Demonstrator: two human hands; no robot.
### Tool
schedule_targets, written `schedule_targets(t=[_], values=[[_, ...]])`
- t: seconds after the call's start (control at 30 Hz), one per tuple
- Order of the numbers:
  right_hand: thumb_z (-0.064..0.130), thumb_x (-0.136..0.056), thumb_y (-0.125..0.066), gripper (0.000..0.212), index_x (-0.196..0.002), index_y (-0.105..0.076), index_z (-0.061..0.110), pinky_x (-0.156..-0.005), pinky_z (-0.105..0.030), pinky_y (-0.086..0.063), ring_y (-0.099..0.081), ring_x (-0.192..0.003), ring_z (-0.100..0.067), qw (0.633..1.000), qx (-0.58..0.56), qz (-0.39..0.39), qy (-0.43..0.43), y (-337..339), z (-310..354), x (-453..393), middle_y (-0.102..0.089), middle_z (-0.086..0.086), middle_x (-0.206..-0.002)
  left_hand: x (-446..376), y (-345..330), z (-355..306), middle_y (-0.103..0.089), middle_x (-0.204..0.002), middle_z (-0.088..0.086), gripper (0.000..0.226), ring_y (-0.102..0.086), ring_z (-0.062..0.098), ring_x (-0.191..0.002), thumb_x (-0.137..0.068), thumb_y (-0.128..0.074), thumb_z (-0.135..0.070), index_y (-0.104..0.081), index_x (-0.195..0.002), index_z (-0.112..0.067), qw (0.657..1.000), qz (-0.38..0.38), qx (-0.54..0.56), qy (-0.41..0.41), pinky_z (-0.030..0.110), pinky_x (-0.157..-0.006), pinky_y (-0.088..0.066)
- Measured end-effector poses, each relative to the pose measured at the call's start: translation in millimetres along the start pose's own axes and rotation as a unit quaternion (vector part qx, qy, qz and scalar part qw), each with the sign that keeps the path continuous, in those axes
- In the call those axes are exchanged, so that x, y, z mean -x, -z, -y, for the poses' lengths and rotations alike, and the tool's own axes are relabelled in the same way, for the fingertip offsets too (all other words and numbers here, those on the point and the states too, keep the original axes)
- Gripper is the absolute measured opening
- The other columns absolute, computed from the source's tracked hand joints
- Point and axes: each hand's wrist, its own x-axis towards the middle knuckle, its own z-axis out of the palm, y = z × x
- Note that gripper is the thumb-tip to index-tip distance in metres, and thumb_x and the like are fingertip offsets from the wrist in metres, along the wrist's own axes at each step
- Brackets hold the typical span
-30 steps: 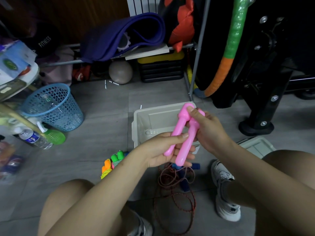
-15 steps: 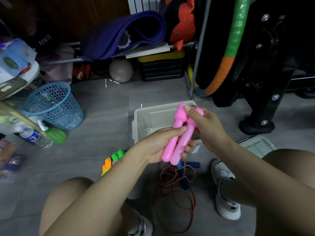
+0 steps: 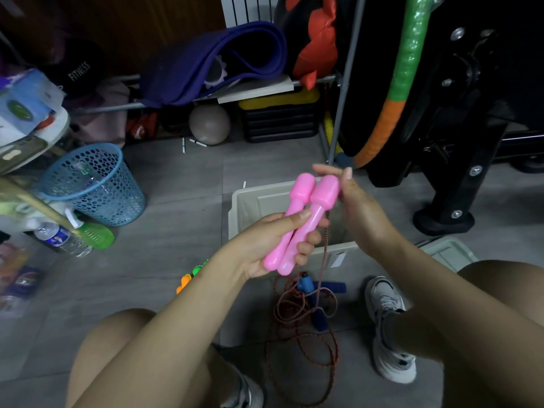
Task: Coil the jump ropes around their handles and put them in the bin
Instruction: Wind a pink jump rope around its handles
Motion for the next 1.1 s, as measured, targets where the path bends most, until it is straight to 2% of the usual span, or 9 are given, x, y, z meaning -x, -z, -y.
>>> schedule_targets(t=[0.07, 0.2, 0.37, 0.5, 0.6, 0.73, 0.83, 0.93, 1.1], values=[[0.062, -0.089, -0.019, 0.058, -0.12, -0.058, 0.032, -0.1, -0.036, -0.041, -0.058, -0.111, -0.01, 0.992, -0.109, 0.057, -0.033, -3.0, 1.1, 1.6, -0.062, 0.001, -0.12, 1.2, 0.5, 1.3, -0.055, -0.066, 0.001, 0.033, -0.048, 0.007, -0.048, -0.086, -0.053, -0.027, -0.055, -0.109, -0.003, 1.0, 0.023, 0.021, 0.002, 0.019, -0.043, -0.043], [0.046, -0.098, -0.012, 0.053, -0.124, -0.054, 0.027, -0.088, -0.023, -0.045, -0.062, -0.097, -0.008, 0.97, -0.215, 0.107, -0.037, -5.6, 8.0, 2.7, -0.064, -0.001, -0.114, 3.4, 3.7, 1.7, -0.055, -0.065, 0.001, 0.046, -0.05, 0.006, -0.047, -0.073, -0.077, -0.028, -0.059, -0.106, -0.002, 0.988, 0.113, 0.104, -0.005, 0.019, -0.041, -0.045], [0.012, -0.101, -0.031, 0.032, -0.096, -0.062, 0.011, -0.051, -0.018, -0.036, -0.041, -0.051, -0.008, 0.976, -0.213, 0.029, -0.029, -6.5, 10.7, 3.1, -0.048, 0.002, -0.057, 0.7, 8.0, 2.6, -0.055, -0.066, 0.0, 0.055, -0.049, 0.005, -0.048, -0.069, -0.081, -0.028, -0.052, -0.109, -0.004, 0.989, 0.119, 0.09, -0.023, 0.016, -0.042, -0.043], [0.003, -0.097, -0.036, 0.023, -0.081, -0.05, 0.012, -0.033, -0.013, -0.024, -0.031, -0.034, -0.002, 0.957, -0.27, -0.014, -0.108, 0.2, 10.8, -4.5, -0.049, 0.006, -0.049, -1.4, 6.2, 6.5, -0.054, -0.067, 0.0, 0.054, -0.048, 0.005, -0.048, -0.068, -0.082, -0.028, -0.054, -0.107, -0.003, 0.989, 0.108, 0.093, -0.034, 0.016, -0.042, -0.043], [0.006, -0.096, -0.041, 0.021, -0.076, -0.044, 0.014, -0.032, -0.013, -0.023, -0.029, -0.032, -0.002, 0.953, -0.273, -0.039, -0.124, -1.5, 8.4, -3.4, -0.05, 0.006, -0.049, -2.7, 4.3, 8.2, -0.054, -0.066, 0.0, 0.055, -0.048, 0.005, -0.048, -0.066, -0.083, -0.028, -0.055, -0.106, -0.004, 0.987, 0.106, 0.111, -0.037, 0.016, -0.041, -0.042], [0.016, -0.093, -0.055, 0.012, -0.082, -0.057, 0.011, -0.036, -0.016, -0.027, -0.034, -0.037, -0.004, 0.976, -0.192, -0.098, -0.038, -4.2, 6.1, 6.0, -0.057, 0.004, -0.054, -2.7, 6.1, 5.3, -0.055, -0.066, 0.0, 0.054, -0.049, 0.003, -0.046, -0.063, -0.086, -0.025, -0.058, -0.102, -0.003, 0.984, 0.091, 0.138, -0.059, 0.015, -0.04, -0.042], [0.013, -0.087, -0.064, 0.002, -0.087, -0.065, 0.015, -0.051, -0.017, -0.041, -0.051, -0.054, -0.006, 0.992, -0.044, -0.11, 0.051, -5.8, 4.8, 11.0, -0.064, -0.002, -0.065, -1.8, 10.2, 0.0, -0.054, -0.065, 0.0, 0.051, -0.049, 0.004, -0.046, -0.061, -0.088, -0.023, -0.062, -0.1, -0.002, 0.981, 0.081, 0.159, -0.075, 0.015, -0.039, -0.042], [0.015, -0.082, -0.071, 0.016, -0.084, -0.064, 0.03, -0.065, -0.019, -0.048, -0.059, -0.068, -0.005, 0.985, 0.06, -0.136, 0.088, -6.2, 2.7, 13.0, -0.069, 0.001, -0.079, -2.0, 11.2, 0.4, -0.054, -0.066, 0.001, 0.048, -0.049, 0.004, -0.045, -0.061, -0.087, -0.022, -0.065, -0.098, -0.001, 0.981, 0.078, 0.163, -0.076, 0.015, -0.038, -0.042], [0.022, -0.091, -0.061, 0.019, -0.073, -0.065, 0.016, -0.047, -0.019, -0.041, -0.05, -0.047, -0.005, 0.992, 0.03, -0.119, -0.025, -1.2, 9.3, 8.6, -0.059, 0.006, -0.056, -2.8, 10.4, 3.6, -0.055, -0.067, 0.001, 0.052, -0.049, 0.004, -0.047, -0.065, -0.085, -0.025, -0.058, -0.104, -0.003, 0.984, 0.077, 0.136, -0.083, 0.015, -0.039, -0.042]])
